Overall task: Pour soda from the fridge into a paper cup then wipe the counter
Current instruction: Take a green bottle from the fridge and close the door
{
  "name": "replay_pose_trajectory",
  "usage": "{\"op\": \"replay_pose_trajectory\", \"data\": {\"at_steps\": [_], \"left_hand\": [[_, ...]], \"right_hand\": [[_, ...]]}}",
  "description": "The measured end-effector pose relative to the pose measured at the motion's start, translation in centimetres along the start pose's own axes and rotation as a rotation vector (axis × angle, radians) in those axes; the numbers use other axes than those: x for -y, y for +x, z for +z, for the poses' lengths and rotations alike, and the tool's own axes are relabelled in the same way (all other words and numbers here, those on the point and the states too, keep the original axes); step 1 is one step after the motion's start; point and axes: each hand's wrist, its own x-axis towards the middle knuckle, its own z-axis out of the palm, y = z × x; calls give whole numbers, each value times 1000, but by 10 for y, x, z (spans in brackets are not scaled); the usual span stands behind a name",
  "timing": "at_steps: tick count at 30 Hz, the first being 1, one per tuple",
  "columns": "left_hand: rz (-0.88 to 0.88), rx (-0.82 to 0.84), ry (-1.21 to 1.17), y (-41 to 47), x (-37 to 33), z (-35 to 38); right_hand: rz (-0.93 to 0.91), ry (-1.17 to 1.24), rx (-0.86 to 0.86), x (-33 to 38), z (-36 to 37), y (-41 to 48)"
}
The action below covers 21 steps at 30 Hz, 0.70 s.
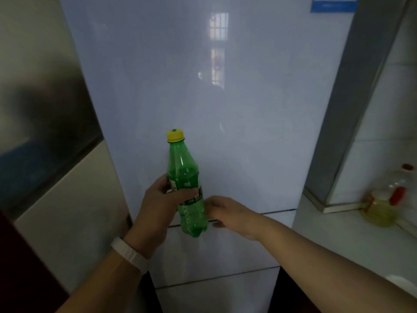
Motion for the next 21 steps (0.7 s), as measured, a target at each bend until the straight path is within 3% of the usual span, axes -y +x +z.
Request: {"op": "replay_pose_trajectory", "data": {"at_steps": [5,11,21], "left_hand": [[-28,77,-9,5,16,35],[-38,186,47,-3,41,112],[-48,385,114,-37,77,249]], "right_hand": [[125,376,-57,-32,-13,-28],[183,632,-218,-70,-42,-77],[177,760,-442,-142,-114,-176]]}}
